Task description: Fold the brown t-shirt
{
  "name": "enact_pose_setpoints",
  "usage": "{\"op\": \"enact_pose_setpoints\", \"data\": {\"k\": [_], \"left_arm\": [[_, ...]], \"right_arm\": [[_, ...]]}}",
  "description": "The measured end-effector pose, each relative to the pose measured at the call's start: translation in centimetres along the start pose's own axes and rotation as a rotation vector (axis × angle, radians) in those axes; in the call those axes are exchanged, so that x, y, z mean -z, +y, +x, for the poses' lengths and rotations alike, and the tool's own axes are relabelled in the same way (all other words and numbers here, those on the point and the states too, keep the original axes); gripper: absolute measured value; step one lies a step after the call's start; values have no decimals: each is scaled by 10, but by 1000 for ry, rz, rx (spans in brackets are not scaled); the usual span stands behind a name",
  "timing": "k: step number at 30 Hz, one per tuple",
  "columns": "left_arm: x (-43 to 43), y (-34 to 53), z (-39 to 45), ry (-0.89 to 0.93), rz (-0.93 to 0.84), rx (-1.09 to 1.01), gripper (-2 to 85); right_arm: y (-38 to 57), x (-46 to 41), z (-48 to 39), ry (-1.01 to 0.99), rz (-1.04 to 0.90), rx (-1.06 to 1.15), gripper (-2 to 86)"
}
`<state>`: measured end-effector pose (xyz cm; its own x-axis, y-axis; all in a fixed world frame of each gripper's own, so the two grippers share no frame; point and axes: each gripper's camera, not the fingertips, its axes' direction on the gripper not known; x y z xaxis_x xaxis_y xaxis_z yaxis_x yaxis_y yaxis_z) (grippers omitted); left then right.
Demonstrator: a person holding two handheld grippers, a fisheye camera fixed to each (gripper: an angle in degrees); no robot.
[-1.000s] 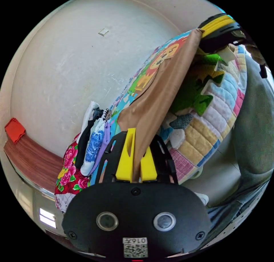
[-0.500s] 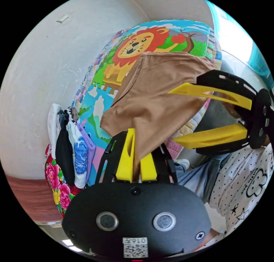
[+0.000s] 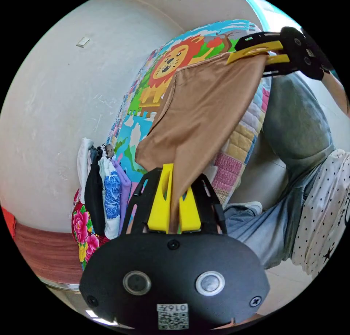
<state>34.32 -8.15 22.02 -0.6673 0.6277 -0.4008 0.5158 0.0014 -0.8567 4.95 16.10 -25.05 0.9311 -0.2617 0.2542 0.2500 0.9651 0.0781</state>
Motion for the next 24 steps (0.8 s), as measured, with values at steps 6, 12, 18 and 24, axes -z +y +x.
{"op": "enact_pose_setpoints", "data": {"k": [6, 12, 18, 24], "left_arm": [[-50, 37, 27, -57, -29, -137, -9], [-60, 88, 18, 102, 9, -183, -10], [-62, 140, -27, 191, 69, -90, -10], [-93, 185, -118, 184, 37, 50, -10]], "right_arm": [[-57, 21, 19, -61, -9, 348, 27], [-138, 51, 55, -236, -26, 603, 22], [-237, 88, 111, -421, 45, 643, 22], [-371, 108, 158, -425, 169, 639, 21]]}}
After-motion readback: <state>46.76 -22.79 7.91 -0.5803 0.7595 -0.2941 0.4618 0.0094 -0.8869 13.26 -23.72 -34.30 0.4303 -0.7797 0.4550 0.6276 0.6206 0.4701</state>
